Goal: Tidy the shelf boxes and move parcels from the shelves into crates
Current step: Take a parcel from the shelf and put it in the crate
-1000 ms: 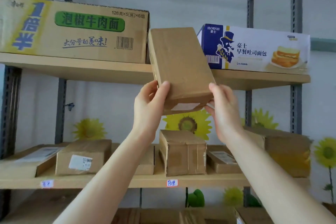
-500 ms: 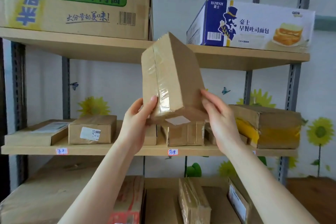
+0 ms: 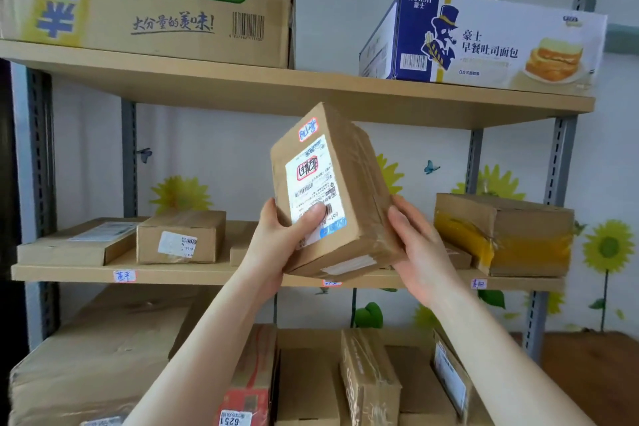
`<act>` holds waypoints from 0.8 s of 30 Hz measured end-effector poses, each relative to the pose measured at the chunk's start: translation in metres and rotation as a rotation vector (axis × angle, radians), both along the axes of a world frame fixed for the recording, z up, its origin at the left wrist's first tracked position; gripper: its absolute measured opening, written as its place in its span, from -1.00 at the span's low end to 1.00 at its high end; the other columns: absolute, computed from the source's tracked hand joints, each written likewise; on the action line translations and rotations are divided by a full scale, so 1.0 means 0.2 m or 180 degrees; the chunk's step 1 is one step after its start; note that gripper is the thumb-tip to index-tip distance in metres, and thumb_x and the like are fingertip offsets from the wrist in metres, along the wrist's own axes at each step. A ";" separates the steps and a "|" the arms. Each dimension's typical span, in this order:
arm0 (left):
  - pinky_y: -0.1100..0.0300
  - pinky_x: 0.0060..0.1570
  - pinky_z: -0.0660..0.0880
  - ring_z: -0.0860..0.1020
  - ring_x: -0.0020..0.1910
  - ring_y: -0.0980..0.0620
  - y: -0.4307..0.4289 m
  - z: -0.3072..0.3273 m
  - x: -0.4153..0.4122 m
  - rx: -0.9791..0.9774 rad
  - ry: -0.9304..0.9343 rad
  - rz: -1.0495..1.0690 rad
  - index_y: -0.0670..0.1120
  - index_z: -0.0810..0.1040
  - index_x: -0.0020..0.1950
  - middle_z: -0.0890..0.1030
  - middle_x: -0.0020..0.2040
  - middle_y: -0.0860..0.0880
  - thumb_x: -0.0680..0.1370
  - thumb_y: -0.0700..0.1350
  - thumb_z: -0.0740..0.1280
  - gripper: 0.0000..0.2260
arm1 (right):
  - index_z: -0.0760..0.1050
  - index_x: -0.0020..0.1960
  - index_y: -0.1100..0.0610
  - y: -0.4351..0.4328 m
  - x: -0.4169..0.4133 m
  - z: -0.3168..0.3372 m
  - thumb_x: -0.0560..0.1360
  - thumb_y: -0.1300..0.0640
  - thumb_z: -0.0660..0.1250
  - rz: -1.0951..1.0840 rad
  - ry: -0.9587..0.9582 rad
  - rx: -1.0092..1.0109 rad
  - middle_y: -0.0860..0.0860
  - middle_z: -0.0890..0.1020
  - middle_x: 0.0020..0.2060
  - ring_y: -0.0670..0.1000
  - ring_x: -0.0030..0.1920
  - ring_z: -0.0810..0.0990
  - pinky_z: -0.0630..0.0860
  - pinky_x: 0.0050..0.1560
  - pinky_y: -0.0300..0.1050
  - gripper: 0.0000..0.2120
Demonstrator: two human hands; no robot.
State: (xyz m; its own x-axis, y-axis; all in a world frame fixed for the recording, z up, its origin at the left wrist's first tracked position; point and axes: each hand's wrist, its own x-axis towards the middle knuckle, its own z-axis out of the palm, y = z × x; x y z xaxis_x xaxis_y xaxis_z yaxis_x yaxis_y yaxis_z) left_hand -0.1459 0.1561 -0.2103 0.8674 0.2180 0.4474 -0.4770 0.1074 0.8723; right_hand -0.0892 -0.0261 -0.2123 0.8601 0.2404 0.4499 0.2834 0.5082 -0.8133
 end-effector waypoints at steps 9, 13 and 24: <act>0.32 -0.38 0.52 0.67 -0.14 0.14 0.00 -0.09 0.00 -0.0228 0.0249 -0.0011 -0.02 0.50 0.20 0.68 0.01 0.06 0.54 -0.08 0.29 -0.76 | 0.53 0.12 -0.06 0.00 0.03 -0.08 0.55 0.00 0.21 -0.0882 -0.0309 -0.0904 -0.09 0.62 0.09 -0.14 0.08 0.56 0.48 0.02 -0.27 -0.80; 0.34 -0.39 0.52 0.67 -0.18 0.17 -0.04 -0.12 -0.03 -0.0046 0.0156 0.0074 0.02 0.50 0.21 0.70 -0.11 0.11 0.52 -0.12 0.32 -0.74 | 0.57 -0.11 -0.04 -0.03 -0.01 -0.11 0.48 -0.16 0.23 -0.0740 -0.0204 -0.0966 -0.22 0.69 -0.23 -0.29 -0.19 0.63 0.48 -0.32 -0.48 -0.76; 0.33 -0.28 0.57 0.65 -0.21 0.21 -0.34 -0.50 -0.01 0.0381 0.0610 -0.0258 0.20 0.53 0.00 0.69 -0.19 0.18 0.49 -0.07 0.36 -0.83 | 0.59 -0.03 -0.12 -0.35 -0.17 -0.59 0.48 -0.18 0.24 -0.1052 0.0564 -0.0912 -0.14 0.69 -0.04 -0.12 0.06 0.62 0.46 0.22 0.00 -0.78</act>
State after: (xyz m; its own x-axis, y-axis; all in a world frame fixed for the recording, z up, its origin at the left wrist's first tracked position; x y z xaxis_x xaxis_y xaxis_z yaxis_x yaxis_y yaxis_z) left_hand -0.1486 0.0887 -0.3097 0.9514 0.0996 0.2913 -0.2954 0.0289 0.9549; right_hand -0.1228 -0.0971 -0.3304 0.9690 0.0337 0.2449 0.2365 0.1621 -0.9580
